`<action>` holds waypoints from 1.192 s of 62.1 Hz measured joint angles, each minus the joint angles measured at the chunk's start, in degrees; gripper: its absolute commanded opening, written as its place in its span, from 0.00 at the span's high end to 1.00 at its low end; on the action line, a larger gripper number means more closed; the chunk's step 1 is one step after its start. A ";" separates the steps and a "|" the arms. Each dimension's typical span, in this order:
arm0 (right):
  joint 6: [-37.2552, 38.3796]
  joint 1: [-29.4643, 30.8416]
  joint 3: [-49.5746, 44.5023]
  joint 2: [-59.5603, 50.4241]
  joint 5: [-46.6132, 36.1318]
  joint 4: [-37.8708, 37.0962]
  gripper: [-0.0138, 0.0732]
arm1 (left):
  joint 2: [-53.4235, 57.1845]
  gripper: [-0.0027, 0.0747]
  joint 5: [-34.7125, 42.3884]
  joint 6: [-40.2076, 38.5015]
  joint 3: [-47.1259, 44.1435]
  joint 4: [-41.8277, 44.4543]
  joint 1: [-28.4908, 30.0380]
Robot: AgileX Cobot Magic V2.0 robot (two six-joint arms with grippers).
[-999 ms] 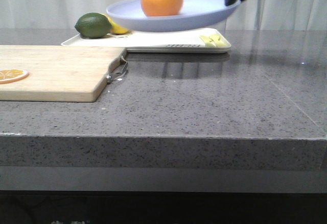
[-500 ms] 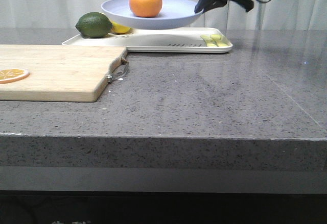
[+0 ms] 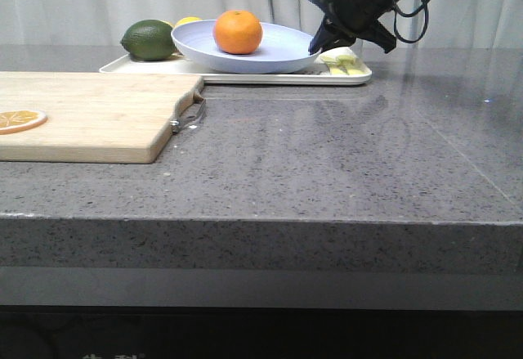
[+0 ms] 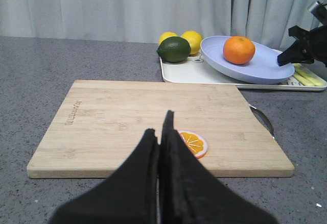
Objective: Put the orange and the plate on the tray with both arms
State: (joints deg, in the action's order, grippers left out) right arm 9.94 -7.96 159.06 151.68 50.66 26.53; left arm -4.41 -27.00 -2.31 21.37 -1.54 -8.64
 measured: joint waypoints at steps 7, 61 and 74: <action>0.15 0.00 0.00 0.46 -0.70 0.00 0.78 | 0.00 0.99 0.37 0.00 -0.34 0.00 0.00; -1.59 3.50 5.67 -13.47 21.60 -16.10 0.92 | 0.00 0.99 0.79 0.00 -0.34 -0.05 0.00; -2.66 3.29 0.22 -20.00 21.95 -16.66 0.92 | 0.00 0.99 0.79 0.00 -0.34 -0.05 0.00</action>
State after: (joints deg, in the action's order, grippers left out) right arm 7.28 -4.67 159.28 131.68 72.62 9.87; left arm -4.41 -26.22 -2.31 21.03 -1.59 -8.64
